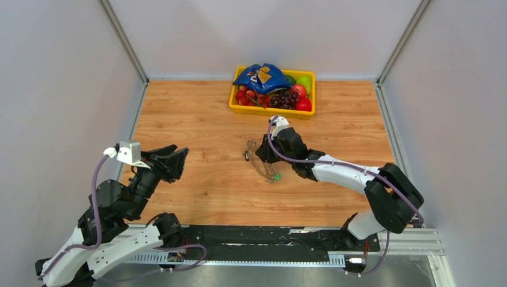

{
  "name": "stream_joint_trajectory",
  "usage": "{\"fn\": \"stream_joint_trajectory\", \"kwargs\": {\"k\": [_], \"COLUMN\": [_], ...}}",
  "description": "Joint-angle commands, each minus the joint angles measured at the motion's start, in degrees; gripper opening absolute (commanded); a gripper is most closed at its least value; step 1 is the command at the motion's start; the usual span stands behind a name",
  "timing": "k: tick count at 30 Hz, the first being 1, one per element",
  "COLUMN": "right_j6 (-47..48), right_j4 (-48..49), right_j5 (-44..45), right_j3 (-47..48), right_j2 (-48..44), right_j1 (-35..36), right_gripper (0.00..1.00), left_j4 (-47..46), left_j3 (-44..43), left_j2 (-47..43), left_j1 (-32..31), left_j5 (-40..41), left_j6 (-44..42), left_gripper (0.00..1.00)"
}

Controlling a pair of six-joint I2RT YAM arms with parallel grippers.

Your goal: Put the keys on the keyring

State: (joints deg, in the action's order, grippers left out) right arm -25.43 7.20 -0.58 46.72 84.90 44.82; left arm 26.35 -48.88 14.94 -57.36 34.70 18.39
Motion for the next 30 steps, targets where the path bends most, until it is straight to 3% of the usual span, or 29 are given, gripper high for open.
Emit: {"fn": "stream_joint_trajectory", "kwargs": {"k": [1,6,14,20,24,26,30], "right_j6": [-4.19,-4.31,-2.35,0.44,3.43,4.77,5.43], "right_j4": [5.32,5.28,1.28,-3.11,-6.34,-7.0,-9.25], "right_j5": [-0.53,0.42,7.49,11.03,14.74,15.6,18.72], "right_j3": [-1.09,-2.24,-1.69,-1.44,-1.29,-0.81,-0.13], "right_j2": [1.19,3.27,-0.65,-7.92,-15.55,-18.89,-24.6], "right_j1": [-2.4,-4.38,-5.71,-7.26,-7.38,-7.38,-7.38], "right_gripper": [0.0,0.11,0.59,0.8,0.98,1.0,1.0], "left_j4": [1.98,2.38,3.62,2.95,3.34,2.69,0.72], "left_j3": [0.2,0.64,0.11,-0.35,-1.32,-1.44,-1.34], "left_j2": [-0.54,-0.33,1.01,1.66,2.82,3.28,4.45], "left_j1": [-0.08,-0.03,-0.1,-0.09,-0.11,-0.03,-0.05], "left_j5": [0.9,1.63,2.56,2.74,2.86,3.04,2.89], "left_j6": [1.02,1.13,0.74,-0.09,-0.94,-1.57,-3.31], "left_gripper": [0.59,0.65,0.71,0.77,0.88,0.97,1.0]}}
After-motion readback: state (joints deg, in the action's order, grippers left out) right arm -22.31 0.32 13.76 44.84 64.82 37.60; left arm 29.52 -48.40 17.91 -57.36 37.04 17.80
